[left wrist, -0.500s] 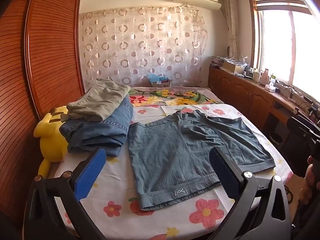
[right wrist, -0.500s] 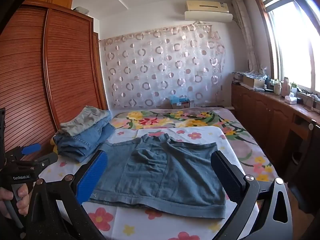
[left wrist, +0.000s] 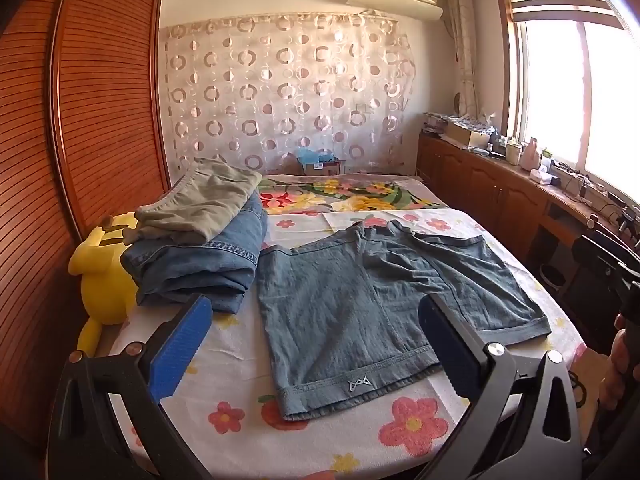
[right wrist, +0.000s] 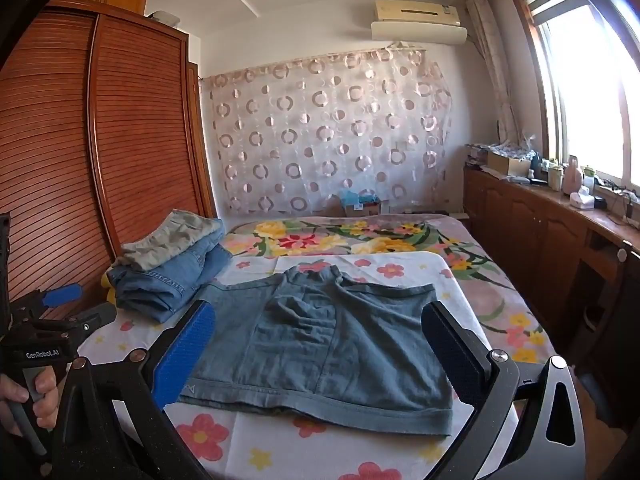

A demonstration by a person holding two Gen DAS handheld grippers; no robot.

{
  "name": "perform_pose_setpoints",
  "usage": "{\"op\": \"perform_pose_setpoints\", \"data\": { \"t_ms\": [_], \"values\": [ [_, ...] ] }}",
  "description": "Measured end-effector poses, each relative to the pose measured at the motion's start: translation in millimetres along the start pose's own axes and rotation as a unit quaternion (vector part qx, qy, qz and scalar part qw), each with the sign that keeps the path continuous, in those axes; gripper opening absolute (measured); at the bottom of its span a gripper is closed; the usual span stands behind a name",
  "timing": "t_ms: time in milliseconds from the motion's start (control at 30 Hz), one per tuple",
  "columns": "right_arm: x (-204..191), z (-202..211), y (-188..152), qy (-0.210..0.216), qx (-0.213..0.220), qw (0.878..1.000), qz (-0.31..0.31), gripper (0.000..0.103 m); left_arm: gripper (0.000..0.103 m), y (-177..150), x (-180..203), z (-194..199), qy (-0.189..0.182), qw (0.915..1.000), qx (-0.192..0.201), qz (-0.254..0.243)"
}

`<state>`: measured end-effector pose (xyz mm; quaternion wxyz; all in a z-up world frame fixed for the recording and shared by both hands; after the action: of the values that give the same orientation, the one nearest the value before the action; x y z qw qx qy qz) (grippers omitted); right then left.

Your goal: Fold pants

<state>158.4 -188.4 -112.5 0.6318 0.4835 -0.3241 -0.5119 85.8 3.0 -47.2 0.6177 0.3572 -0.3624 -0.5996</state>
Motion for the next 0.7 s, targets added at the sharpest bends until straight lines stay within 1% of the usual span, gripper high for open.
{"op": "perform_pose_setpoints", "data": {
  "t_ms": [700],
  "values": [
    [0.3, -2.9, -1.7, 0.001, -0.004, 1.0, -0.004, 0.103, 0.103, -0.1, 0.4, -0.5, 0.001, 1.0, 0.001, -0.001]
  ]
}}
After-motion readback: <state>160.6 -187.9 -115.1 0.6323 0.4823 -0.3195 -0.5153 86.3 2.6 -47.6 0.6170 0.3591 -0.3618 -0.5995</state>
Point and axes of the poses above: each gripper's, at about its wrist camera, not at the fingertips, and z roughly against the way its jaws point, x to its right, y to its top, the point moved 10 cm from there along -z, roughly the way its jaws point
